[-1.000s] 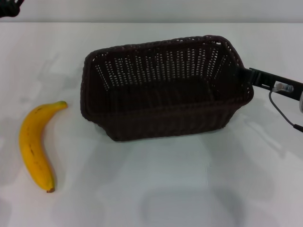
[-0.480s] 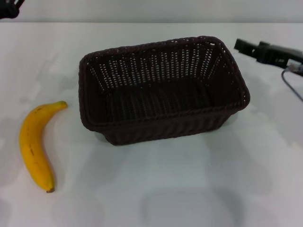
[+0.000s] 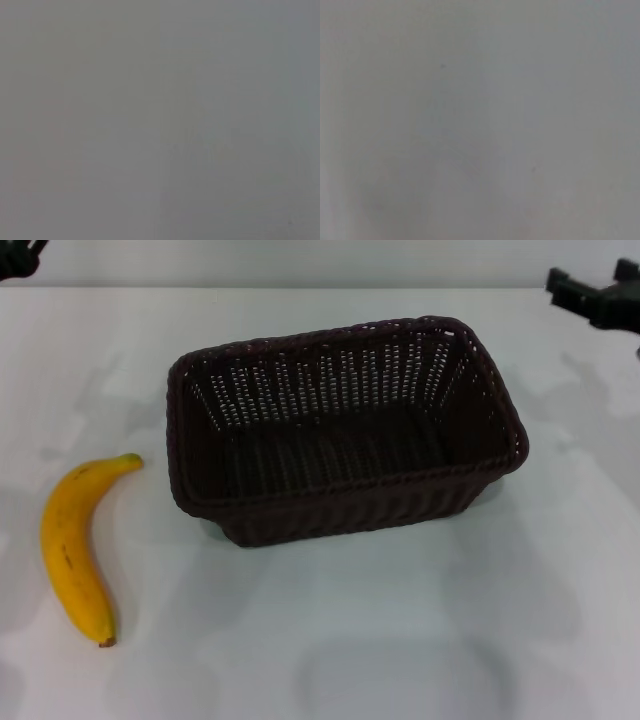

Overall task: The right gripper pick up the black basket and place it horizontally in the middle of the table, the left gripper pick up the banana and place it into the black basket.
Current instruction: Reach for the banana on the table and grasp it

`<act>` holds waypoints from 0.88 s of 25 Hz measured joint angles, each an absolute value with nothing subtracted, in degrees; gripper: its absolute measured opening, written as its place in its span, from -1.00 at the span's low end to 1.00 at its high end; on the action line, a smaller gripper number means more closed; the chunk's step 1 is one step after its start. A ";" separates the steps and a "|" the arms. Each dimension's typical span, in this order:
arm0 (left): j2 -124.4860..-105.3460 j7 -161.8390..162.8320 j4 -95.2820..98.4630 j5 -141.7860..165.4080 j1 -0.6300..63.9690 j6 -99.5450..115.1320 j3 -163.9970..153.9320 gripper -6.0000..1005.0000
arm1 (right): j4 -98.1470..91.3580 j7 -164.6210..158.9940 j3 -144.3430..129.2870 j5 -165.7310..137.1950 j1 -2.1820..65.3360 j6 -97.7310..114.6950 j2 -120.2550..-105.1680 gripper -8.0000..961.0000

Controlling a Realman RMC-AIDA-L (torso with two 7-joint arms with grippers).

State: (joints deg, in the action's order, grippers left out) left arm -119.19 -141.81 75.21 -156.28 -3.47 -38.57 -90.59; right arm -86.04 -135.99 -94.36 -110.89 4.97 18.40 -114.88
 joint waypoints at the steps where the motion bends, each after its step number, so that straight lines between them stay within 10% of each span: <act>1: -119.16 -141.02 75.23 -156.27 -3.48 -38.57 -90.58 0.52 | -85.77 -135.06 -93.67 -110.79 5.21 18.45 -114.87 0.73; 22: -116.65 -102.13 90.77 -126.48 -6.24 -17.62 -90.65 0.74 | -81.90 -131.03 -84.30 -107.89 6.90 23.94 -114.78 0.80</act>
State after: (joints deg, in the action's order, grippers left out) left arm -116.65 -102.13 90.77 -126.48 -6.24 -17.62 -90.65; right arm -81.90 -131.03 -84.30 -107.89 6.90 23.94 -114.78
